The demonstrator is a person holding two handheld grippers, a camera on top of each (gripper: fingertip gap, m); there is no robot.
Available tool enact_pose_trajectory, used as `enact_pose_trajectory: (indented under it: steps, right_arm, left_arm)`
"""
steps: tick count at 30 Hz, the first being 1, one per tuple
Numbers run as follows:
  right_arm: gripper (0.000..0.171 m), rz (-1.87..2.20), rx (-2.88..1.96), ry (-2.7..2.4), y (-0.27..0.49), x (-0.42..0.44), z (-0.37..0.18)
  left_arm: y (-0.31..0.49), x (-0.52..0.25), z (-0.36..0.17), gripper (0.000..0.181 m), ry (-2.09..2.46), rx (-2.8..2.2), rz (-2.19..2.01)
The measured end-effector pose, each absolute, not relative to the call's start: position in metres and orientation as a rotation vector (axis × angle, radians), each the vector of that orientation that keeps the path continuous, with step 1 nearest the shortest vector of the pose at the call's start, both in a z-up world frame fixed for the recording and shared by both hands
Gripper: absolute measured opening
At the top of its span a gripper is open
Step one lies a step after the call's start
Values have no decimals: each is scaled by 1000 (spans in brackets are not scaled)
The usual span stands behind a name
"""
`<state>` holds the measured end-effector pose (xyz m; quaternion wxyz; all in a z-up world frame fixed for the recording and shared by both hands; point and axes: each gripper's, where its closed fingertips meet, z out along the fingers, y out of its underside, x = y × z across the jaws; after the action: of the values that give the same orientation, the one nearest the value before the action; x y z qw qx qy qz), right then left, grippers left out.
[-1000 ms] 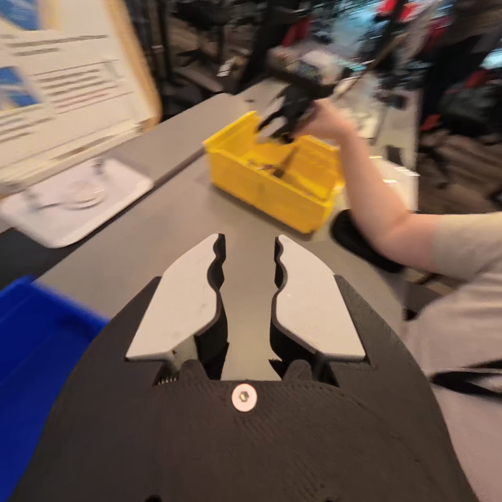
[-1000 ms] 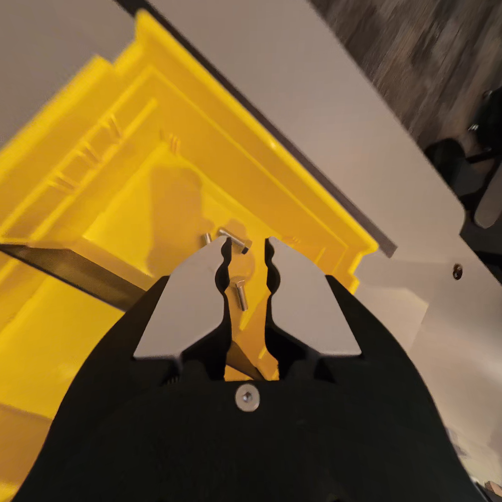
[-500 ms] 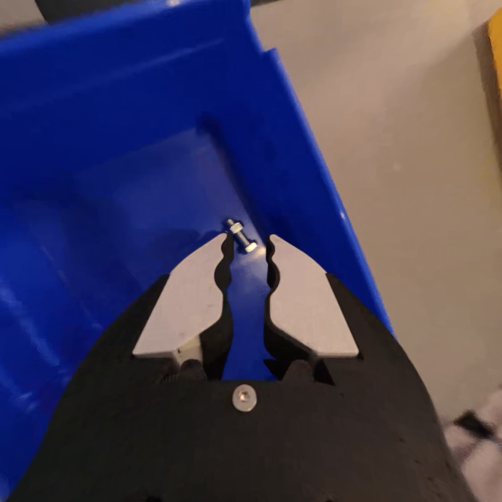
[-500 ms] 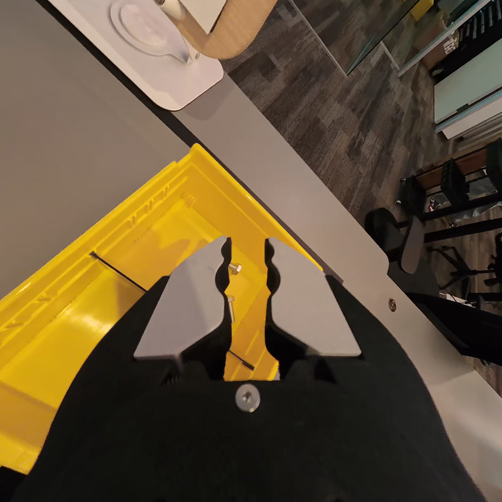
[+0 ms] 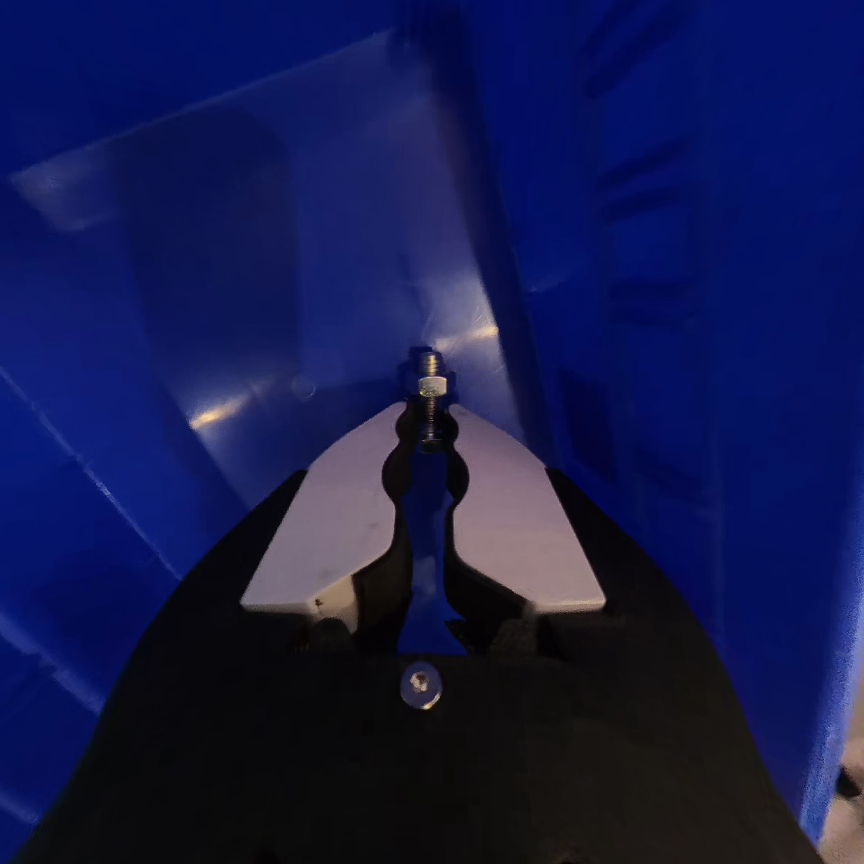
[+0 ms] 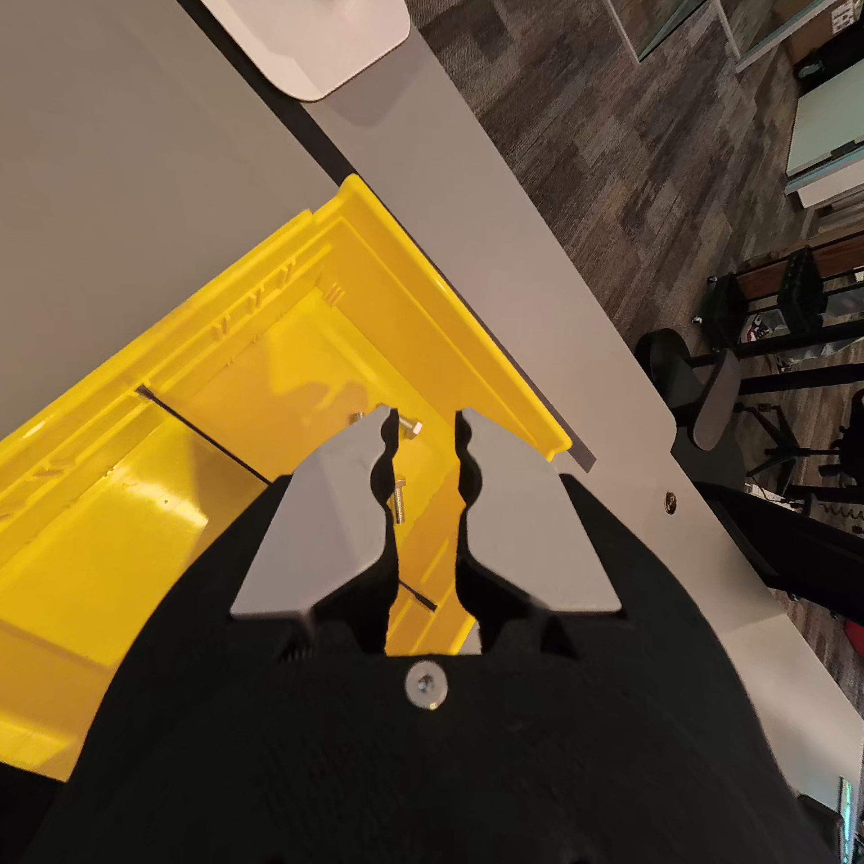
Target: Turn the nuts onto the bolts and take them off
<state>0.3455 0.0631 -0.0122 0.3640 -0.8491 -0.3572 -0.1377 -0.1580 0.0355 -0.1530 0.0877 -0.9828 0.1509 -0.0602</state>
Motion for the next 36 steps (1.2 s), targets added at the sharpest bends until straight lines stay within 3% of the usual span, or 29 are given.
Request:
enact_pose_trajectory:
  steps: [1, 8, 14, 20, 26, 36]
  right_arm:
    - [24, -355, -2190, -918, 63, 346, -13]
    - [23, -337, -2145, -928, 64, 334, -5]
    - [23, -165, -1944, -968, 68, 270, 25]
    - [23, 801, -1374, -1056, -20, 98, 115]
    - [23, 1388, -1172, -1069, -93, 49, 150]
    - [11, 1448, -1159, -1122, -104, 33, 140]
  left_arm:
    - [33, -163, -153, 10, 480, -2932, -156]
    - [33, -186, -110, 10, 399, -2773, -331]
    - [18, -126, 13, 9, 603, -2205, -771]
    - [-61, -13, 112, 9, 1024, -1639, -1102]
    - [-101, 34, 118, 9, 1197, -1557, -1131]
    - [-112, 42, 115, 9, 1237, -1570, -1157]
